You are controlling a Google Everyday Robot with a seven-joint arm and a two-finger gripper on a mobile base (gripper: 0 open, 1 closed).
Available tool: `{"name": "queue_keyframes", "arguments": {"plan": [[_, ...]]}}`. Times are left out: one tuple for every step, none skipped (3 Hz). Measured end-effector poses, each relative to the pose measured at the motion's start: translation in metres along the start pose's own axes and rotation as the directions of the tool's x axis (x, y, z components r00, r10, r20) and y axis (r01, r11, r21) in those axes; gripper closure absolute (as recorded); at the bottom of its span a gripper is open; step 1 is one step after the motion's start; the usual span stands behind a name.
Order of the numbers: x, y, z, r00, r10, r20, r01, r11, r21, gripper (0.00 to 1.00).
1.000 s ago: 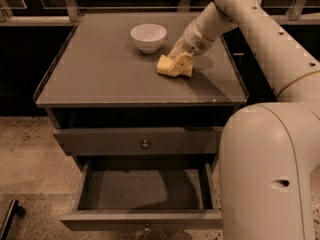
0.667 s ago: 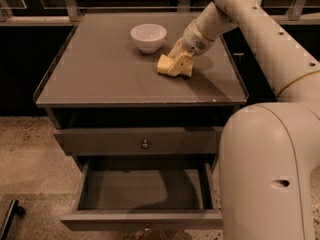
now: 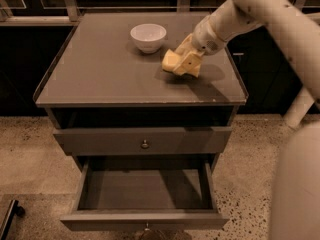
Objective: Place sponge into middle drawer
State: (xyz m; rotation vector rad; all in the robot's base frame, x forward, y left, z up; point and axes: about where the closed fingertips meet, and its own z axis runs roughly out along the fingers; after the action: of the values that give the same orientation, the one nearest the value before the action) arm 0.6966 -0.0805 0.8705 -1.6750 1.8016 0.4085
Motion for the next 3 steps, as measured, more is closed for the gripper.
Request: {"name": "queue_keyframes", "arguments": {"plan": [[-0.035, 0.032, -0.071, 0.996, -0.026, 0.084, 0.011, 0.9854, 0.170, 1.00], [-0.069, 0.075, -0.098, 0.981, -0.049, 0.189, -0.002, 0.9647, 0.263, 1.00], [-0.044, 0.113, -0.076, 0.955, 0.025, 0.294, -0.108, 0.9567, 0.270, 1.00]]}}
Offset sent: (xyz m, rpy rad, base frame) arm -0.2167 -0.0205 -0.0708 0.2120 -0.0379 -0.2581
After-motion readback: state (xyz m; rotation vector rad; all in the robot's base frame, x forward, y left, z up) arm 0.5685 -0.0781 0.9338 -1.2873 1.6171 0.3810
